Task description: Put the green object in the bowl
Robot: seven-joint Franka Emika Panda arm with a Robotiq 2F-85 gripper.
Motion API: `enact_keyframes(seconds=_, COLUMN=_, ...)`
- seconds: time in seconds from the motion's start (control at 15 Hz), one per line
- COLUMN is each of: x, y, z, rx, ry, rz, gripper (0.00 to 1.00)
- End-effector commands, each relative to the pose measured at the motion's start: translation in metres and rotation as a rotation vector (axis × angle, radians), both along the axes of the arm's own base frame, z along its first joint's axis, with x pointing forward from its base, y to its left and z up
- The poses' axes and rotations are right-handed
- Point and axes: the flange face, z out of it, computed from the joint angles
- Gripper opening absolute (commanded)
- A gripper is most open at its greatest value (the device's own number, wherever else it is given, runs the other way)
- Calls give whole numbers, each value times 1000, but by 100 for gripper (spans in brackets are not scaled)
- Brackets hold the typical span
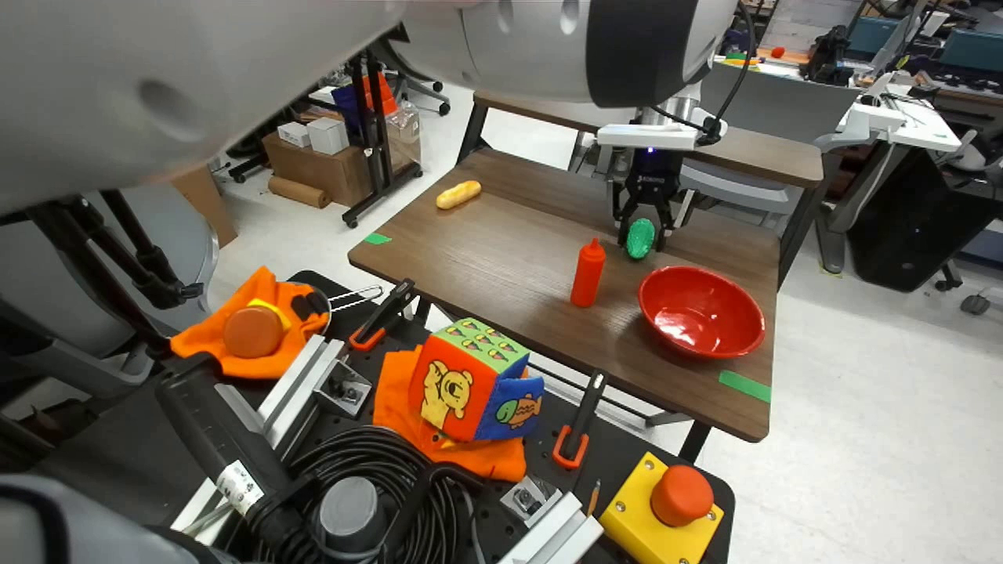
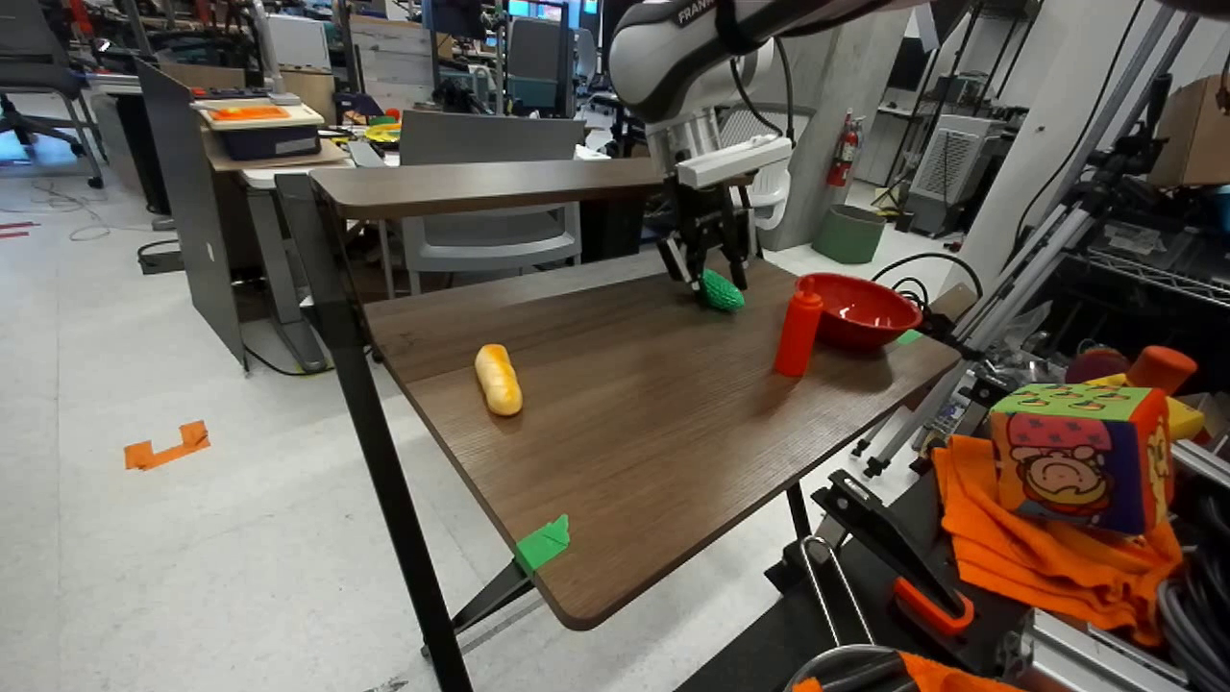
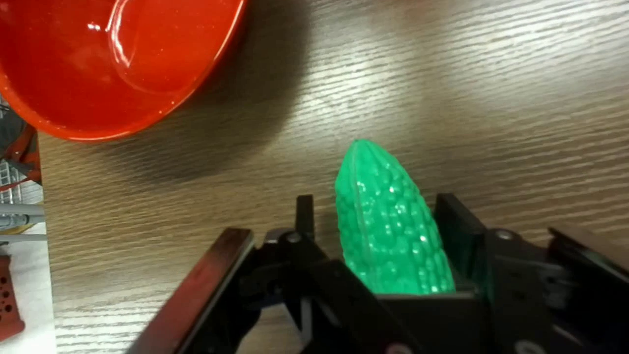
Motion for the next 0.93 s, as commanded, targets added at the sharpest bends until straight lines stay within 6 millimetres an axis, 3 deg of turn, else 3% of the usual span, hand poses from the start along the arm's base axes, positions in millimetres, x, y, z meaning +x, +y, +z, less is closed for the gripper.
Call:
enact_keyframes(seconds=0.0, x=4, y=6, z=0, rx=-57, ry=1, rz=2, gripper=34)
enact_keyframes(seconds=0.13, x=7, y=15, z=15, rx=-55, ry=-4, rz=23, gripper=20)
enact_keyframes(seconds=0.4, x=23, y=26, z=70, rx=-43, ry=-82, rz=70, gripper=20)
enact_keyframes(seconds=0.6, x=24, y=16, z=120, rx=-6, ry=-80, rz=73, gripper=20)
enact_keyframes(seconds=0.87, x=6, y=-18, z=158, rx=2, ry=21, rz=44, gripper=20)
